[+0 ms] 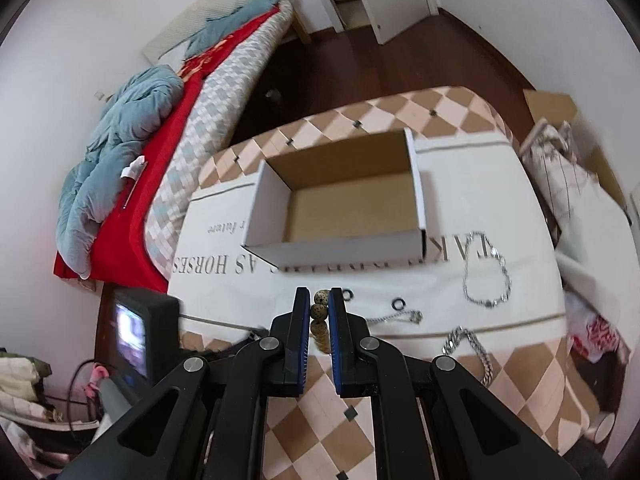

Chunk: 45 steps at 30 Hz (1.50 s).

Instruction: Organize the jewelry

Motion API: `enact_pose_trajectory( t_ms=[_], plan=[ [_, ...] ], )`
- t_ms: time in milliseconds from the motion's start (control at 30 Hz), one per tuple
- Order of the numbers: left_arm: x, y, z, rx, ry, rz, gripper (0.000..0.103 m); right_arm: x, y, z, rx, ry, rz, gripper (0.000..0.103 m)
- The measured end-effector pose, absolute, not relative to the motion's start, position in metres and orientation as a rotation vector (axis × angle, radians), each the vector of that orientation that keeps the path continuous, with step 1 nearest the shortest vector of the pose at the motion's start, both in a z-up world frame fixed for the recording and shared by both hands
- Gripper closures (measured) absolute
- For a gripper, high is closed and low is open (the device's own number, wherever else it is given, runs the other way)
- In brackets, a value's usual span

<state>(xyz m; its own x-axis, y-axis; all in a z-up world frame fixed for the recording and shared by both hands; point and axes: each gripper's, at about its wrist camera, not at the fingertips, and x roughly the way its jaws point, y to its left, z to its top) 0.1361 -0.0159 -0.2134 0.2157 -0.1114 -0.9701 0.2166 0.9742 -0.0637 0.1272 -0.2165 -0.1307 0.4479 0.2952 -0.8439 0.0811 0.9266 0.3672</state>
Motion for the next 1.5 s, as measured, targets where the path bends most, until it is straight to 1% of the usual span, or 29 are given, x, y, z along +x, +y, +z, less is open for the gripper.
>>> enact_pose_trajectory(
  t_ms=[167,267,333,433,567,733,800,833,1000,1033,1067,1100,1167,1233,1300,1333,1367,1400,1433,1467,1500],
  plan=[
    [0.148,-0.016,-0.150,0.054,1.217,-0.273,0.103,0.133,-0.226,-0.120,0.404,1.084,0.142,0.093],
    [0.174,-0.028,-0.108,0.040,1.134,-0.308,0.103,0.147,-0.230,-0.101,0.405,1.048,0.159,0.093],
    [0.197,-0.035,-0.095,0.048,1.101,-0.314,0.103,0.160,-0.231,-0.087,0.394,1.021,0.170,0.093],
    [0.236,-0.048,-0.091,0.059,1.088,-0.316,0.102,0.179,-0.230,-0.074,0.363,0.991,0.168,0.093],
    [0.268,-0.056,-0.105,0.060,1.117,-0.317,0.102,0.210,-0.226,-0.076,0.303,0.990,0.142,0.093],
    [0.279,-0.066,-0.127,0.056,1.165,-0.322,0.102,0.237,-0.224,-0.102,0.279,1.038,0.124,0.093],
    [0.282,-0.070,-0.135,0.058,1.183,-0.326,0.099,0.245,-0.224,-0.113,0.270,1.053,0.113,0.093],
    [0.284,-0.072,-0.138,0.057,1.192,-0.325,0.096,0.248,-0.225,-0.118,0.272,1.062,0.114,0.093],
    [0.290,-0.072,-0.141,0.032,1.211,-0.308,0.095,0.259,-0.233,-0.135,0.325,1.106,0.124,0.093],
    [0.290,-0.072,-0.138,0.033,1.206,-0.303,0.093,0.261,-0.236,-0.139,0.337,1.123,0.122,0.092],
    [0.290,-0.072,-0.135,0.038,1.198,-0.296,0.084,0.261,-0.238,-0.140,0.341,1.128,0.116,0.089],
    [0.290,-0.071,-0.130,0.043,1.182,-0.285,0.078,0.260,-0.240,-0.140,0.340,1.130,0.108,0.084],
    [0.289,-0.068,-0.120,0.040,1.149,-0.267,0.048,0.257,-0.244,-0.138,0.340,1.131,0.088,0.060],
    [0.287,-0.063,-0.110,0.038,1.117,-0.244,0.038,0.253,-0.248,-0.135,0.325,1.127,0.065,0.056],
    [0.283,-0.058,-0.103,0.050,1.086,-0.211,0.033,0.249,-0.248,-0.133,0.282,1.128,0.028,0.051],
    [0.281,-0.055,-0.101,0.061,1.073,-0.192,0.027,0.247,-0.248,-0.132,0.249,1.131,-0.003,0.041],
    [0.279,-0.053,-0.099,0.072,1.057,-0.175,0.014,0.244,-0.248,-0.131,0.227,1.128,-0.023,0.028],
    [0.274,-0.050,-0.099,0.090,1.041,-0.151,0.008,0.242,-0.248,-0.131,0.192,1.132,-0.051,0.022],
    [0.270,-0.048,-0.100,0.104,1.035,-0.132,0.002,0.241,-0.246,-0.132,0.153,1.138,-0.084,0.014],
    [0.266,-0.047,-0.102,0.115,1.030,-0.115,0.001,0.238,-0.243,-0.133,0.107,1.139,-0.117,0.008],
    [0.261,-0.045,-0.105,0.124,1.030,-0.105,0.001,0.235,-0.241,-0.135,0.083,1.139,-0.131,0.005]
  ],
)
